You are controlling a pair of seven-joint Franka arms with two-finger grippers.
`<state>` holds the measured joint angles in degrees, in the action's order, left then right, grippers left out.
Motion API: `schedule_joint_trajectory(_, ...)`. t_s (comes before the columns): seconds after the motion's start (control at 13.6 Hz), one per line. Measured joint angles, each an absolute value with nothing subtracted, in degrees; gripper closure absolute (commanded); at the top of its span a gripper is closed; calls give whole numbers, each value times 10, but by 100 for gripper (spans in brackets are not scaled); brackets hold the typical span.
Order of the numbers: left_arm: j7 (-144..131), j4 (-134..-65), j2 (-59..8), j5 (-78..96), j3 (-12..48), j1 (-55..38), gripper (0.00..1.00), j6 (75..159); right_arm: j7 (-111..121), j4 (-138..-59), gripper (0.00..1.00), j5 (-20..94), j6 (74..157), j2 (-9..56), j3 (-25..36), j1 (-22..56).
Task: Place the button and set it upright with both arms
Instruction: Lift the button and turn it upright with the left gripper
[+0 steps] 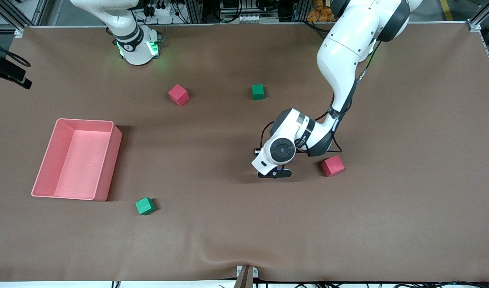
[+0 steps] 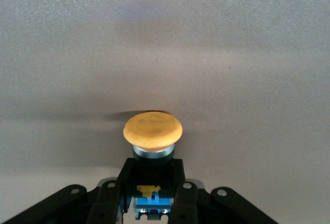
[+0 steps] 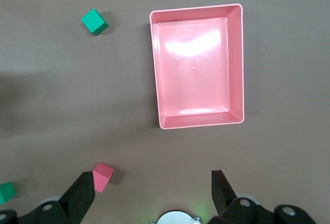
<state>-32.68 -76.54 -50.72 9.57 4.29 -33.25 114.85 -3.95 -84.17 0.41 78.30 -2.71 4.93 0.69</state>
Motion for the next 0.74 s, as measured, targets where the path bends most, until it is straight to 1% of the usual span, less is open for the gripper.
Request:
schedule_joint_trajectory(0.22,-336,-758,-507,95,42,-341,100,1151,-40,-842,0,4,783,-27,49,7)
schedule_joint_trajectory(0.51,-337,-730,-505,71,38,-342,100,1152,-40,-842,0,5,783,-27,49,7)
schedule_joint_trajectory(0.74,-340,-721,-492,58,37,-343,100,1152,-40,-842,0,6,783,-27,49,7)
